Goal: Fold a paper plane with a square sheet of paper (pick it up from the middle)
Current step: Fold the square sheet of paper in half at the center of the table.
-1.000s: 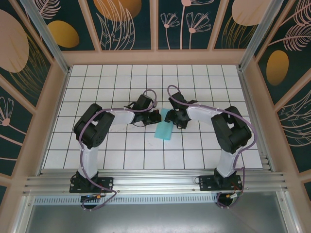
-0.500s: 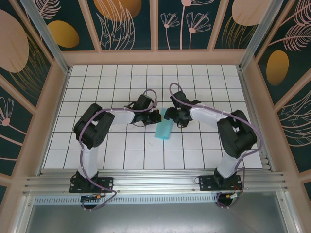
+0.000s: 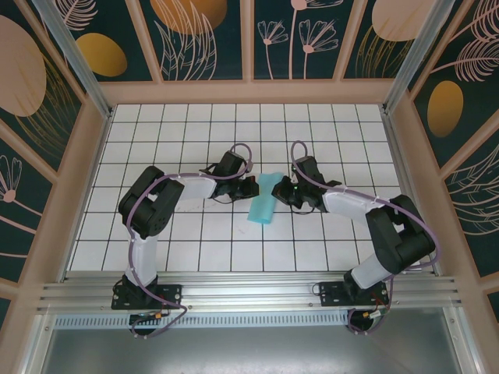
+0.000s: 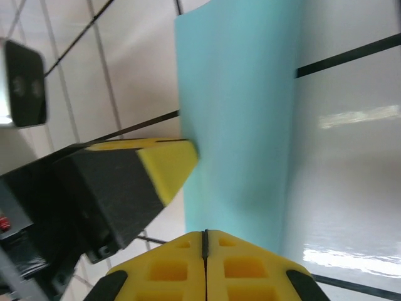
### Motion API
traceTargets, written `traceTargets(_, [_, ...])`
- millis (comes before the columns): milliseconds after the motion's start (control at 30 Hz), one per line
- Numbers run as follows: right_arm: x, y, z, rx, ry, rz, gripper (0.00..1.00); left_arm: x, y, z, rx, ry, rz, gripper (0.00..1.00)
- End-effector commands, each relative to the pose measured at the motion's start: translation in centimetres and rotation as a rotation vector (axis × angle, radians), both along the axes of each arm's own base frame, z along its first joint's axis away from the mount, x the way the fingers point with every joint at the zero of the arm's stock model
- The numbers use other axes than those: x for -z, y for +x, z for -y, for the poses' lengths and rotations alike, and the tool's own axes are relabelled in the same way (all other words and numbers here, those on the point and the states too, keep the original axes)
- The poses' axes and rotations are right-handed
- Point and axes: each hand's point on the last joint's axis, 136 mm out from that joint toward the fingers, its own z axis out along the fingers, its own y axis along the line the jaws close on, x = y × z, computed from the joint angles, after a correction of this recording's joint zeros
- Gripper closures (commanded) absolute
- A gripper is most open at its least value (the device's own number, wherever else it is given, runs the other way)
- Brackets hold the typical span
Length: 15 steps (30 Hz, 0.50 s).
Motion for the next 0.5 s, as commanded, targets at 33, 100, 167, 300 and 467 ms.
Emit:
traceTargets(33, [-1.6, 0.7, -1.5, -0.029, 0.113, 0.041, 0.93, 4.1, -1.8, -1.7, 0.006, 0.12, -0.082, 1.0])
traceTargets(100, [-1.3, 0.7, -1.3, -0.027, 0.111, 0.039, 0.93, 4.2, -1.8, -1.7, 0.005, 0.122, -0.084, 1.0])
traceTargets(167, [-0.7, 0.5, -1.5, -0.045, 0.12, 0.015, 0.93, 4.2, -1.8, -1.7, 0.006, 0.123, -0.085, 1.0])
traceTargets(300, [0.5, 0.2, -1.4, -0.05, 0.117, -0.011, 0.93, 4.3, -1.8, -1.8, 0.008, 0.128, -0.085, 1.0])
traceTargets(467, [2.6, -0.3, -0.3, -0.033, 0.096, -0.051, 0.92, 4.4, -1.9, -1.8, 0.008, 0.13, -0.089, 1.0])
